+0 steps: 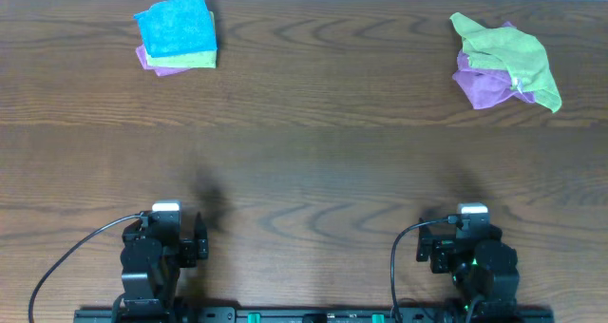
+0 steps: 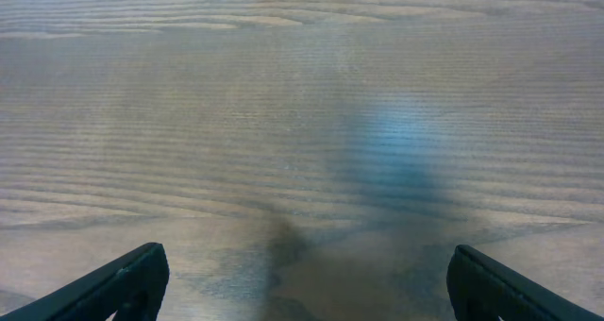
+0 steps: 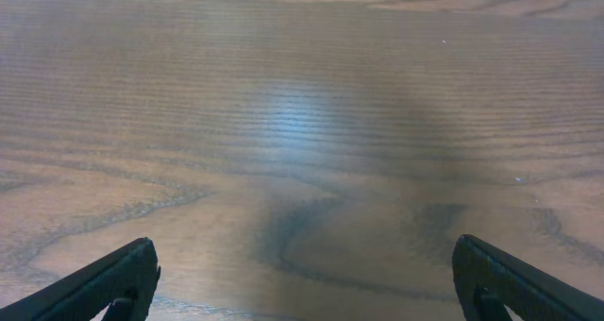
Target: Fold the cloth
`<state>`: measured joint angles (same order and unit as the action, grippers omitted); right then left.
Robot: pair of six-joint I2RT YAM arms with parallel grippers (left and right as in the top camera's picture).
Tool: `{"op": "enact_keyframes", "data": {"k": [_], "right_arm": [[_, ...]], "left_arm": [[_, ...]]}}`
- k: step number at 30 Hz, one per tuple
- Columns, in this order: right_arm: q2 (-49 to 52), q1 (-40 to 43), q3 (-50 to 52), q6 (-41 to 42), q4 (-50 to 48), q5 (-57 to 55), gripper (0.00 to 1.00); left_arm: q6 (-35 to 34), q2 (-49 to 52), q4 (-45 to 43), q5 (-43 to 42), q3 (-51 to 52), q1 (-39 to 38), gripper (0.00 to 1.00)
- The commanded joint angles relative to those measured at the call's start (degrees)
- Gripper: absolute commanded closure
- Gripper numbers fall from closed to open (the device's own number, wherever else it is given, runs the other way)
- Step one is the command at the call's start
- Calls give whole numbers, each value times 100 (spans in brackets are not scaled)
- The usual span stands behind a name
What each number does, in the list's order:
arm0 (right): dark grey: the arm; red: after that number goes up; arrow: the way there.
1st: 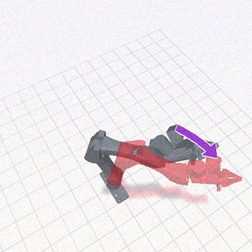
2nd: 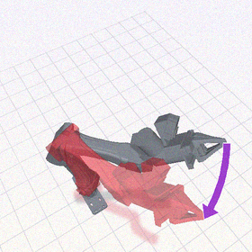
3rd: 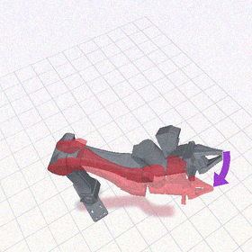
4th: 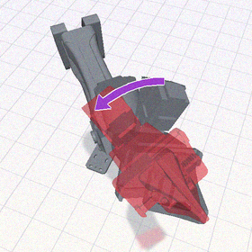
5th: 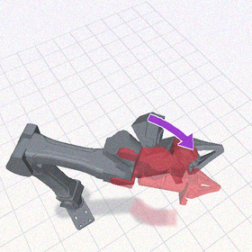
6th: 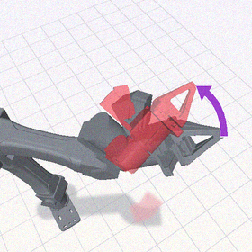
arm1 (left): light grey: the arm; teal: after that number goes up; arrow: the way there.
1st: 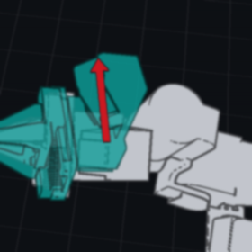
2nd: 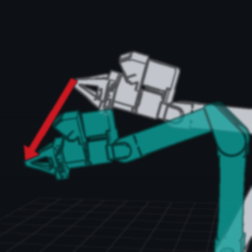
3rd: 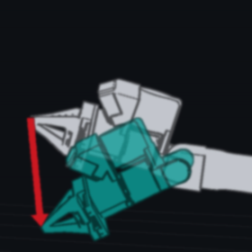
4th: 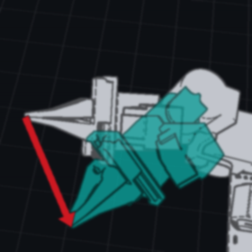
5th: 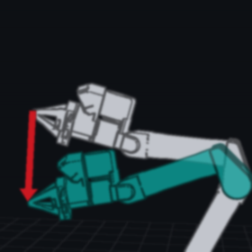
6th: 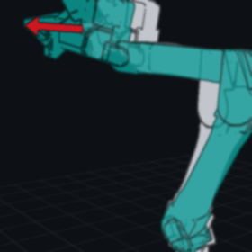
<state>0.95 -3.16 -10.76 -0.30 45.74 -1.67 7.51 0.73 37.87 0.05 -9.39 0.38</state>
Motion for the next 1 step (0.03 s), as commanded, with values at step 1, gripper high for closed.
{"op": "enact_keyframes", "data": {"k": [1], "right_arm": [[-66, 50, 68, -61, 2, 44, 1]], "left_arm": [[-44, -52, 66, 52, 39, 35, 5]]}}
